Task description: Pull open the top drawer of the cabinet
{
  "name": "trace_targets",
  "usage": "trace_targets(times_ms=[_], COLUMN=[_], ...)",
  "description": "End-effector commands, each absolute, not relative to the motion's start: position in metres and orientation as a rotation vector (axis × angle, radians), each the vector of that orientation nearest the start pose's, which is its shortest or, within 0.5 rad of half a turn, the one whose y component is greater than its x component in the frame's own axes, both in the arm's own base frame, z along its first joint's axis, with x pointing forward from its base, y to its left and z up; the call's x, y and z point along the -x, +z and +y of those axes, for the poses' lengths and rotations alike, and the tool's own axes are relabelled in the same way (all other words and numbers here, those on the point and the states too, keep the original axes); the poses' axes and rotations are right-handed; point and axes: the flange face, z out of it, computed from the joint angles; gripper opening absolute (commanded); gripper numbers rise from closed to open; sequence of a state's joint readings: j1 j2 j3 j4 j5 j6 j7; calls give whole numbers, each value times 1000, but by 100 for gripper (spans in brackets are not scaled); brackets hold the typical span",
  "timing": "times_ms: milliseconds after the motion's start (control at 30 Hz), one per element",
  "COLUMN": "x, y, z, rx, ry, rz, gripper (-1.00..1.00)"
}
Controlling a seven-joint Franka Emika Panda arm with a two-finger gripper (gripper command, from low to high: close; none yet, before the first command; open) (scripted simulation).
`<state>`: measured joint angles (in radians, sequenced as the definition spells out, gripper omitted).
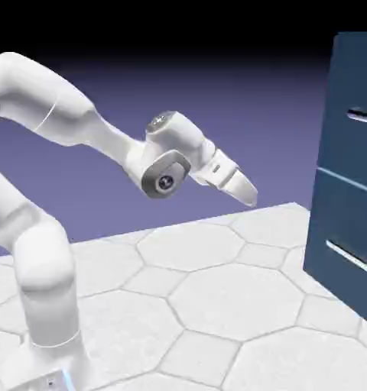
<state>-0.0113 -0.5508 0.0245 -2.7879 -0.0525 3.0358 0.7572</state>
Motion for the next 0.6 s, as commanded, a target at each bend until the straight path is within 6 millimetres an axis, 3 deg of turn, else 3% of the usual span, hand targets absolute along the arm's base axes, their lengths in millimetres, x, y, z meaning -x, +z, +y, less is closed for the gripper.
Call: trace_targets(times_ms=[0, 233, 567], x=[-401, -437, -482], y=[463, 469, 460], z=[13, 42, 77], rx=[2551, 2742, 2935], ry=[-1090, -1219, -1353], rz=[876, 623, 211], gripper=[0, 0, 0])
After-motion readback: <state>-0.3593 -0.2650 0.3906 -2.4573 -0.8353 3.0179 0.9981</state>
